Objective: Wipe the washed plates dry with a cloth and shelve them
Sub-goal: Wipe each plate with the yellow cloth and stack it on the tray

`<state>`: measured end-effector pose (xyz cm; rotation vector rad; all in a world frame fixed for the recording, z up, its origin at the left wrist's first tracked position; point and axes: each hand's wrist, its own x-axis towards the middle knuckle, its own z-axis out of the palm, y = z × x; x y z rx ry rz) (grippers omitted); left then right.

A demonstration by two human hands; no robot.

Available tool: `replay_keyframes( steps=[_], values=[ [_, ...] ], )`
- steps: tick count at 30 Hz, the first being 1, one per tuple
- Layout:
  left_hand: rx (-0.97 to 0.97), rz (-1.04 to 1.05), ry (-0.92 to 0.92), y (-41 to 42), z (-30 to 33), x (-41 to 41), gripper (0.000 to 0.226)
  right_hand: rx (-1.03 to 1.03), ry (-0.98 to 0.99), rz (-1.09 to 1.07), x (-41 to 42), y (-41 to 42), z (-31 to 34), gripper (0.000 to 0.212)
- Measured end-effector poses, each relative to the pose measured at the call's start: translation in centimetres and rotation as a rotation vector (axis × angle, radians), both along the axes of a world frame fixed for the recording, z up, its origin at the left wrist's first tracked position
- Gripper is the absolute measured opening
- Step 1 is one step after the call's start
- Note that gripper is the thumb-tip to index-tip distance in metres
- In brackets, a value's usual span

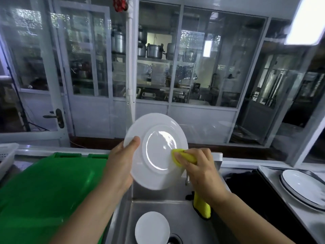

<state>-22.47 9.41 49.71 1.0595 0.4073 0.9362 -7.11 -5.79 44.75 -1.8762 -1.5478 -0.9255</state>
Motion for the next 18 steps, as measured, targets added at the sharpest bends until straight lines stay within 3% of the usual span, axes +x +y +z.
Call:
replay_keyframes(
  steps=[1,4,6,13,18],
  values=[
    [-0.011,-0.010,0.001,-0.4,-0.2,0.7,0.009,0.013,-0.027,-0.106,0.9,-1.2,-0.2,0.058],
    [-0.047,-0.063,0.011,-2.3,-0.7,3.3,0.018,0.054,0.100,-0.225,2.8,-5.7,0.1,0.024],
    [-0.041,-0.105,0.022,-4.1,-1.2,5.3,0.008,0.109,0.103,-0.296,4.5,-9.0,-0.6,0.039],
    [-0.007,-0.285,0.152,-13.3,-3.6,13.7,0.008,0.283,0.314,-0.568,9.9,-21.8,-4.4,0.041],
    [0.137,-0.409,0.287,-22.5,-5.9,20.7,0.008,0.341,0.440,-0.695,13.1,-32.1,-5.9,0.043]
  ],
)
